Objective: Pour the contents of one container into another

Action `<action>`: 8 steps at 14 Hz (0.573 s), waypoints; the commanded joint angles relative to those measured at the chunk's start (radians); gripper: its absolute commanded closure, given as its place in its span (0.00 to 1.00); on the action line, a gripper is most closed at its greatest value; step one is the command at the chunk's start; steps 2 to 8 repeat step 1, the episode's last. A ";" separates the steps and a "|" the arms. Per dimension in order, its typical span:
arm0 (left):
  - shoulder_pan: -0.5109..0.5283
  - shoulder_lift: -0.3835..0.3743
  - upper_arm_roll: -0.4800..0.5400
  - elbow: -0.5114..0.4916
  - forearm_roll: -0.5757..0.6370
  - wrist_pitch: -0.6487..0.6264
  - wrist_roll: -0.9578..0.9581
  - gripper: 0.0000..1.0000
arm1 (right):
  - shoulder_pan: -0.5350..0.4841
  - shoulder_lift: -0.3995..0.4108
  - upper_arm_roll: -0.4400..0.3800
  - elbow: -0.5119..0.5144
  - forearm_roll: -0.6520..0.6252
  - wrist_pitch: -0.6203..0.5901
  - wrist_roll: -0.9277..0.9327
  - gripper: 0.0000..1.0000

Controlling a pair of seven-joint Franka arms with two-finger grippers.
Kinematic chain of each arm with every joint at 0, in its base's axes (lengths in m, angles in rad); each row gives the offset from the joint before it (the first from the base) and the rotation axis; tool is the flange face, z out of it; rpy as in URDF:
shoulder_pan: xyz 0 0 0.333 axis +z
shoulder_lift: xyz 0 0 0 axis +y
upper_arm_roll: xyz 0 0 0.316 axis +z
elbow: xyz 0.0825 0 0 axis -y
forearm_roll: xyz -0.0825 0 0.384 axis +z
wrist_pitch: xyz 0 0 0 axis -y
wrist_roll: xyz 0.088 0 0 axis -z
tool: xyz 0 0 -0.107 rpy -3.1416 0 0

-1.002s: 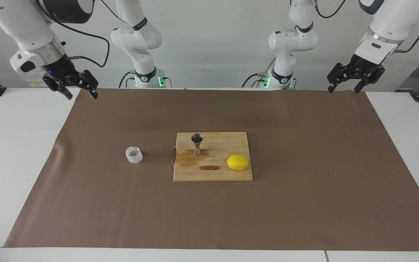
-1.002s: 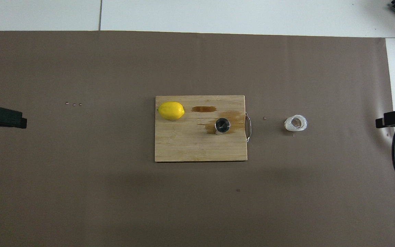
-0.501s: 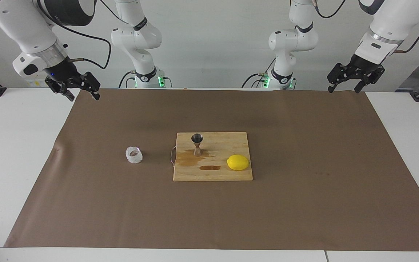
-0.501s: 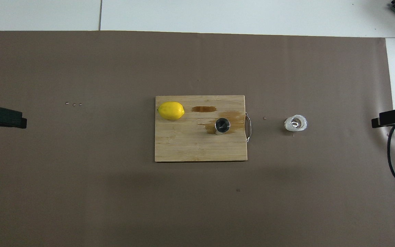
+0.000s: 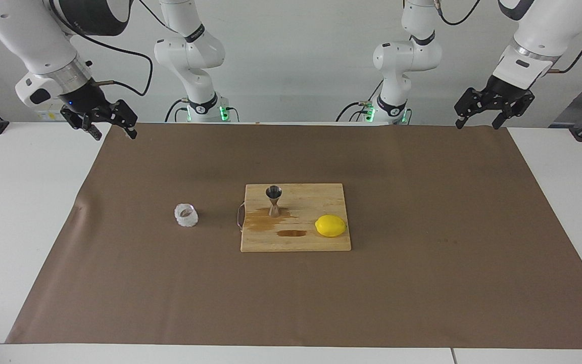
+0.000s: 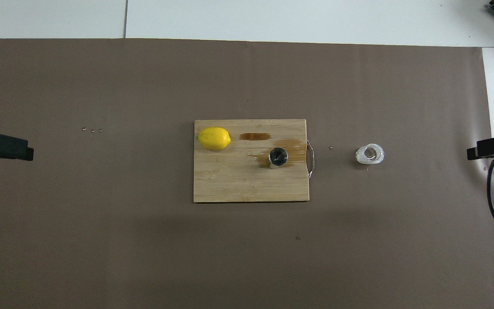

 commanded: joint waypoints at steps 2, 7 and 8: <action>0.010 -0.030 -0.007 -0.035 0.017 0.021 0.007 0.00 | -0.021 -0.007 0.019 0.002 0.014 -0.002 0.013 0.00; 0.010 -0.030 -0.007 -0.035 0.017 0.021 0.007 0.00 | -0.021 -0.007 0.019 0.002 0.014 -0.002 0.013 0.00; 0.010 -0.030 -0.007 -0.035 0.017 0.021 0.007 0.00 | -0.021 -0.007 0.019 0.002 0.014 -0.002 0.013 0.00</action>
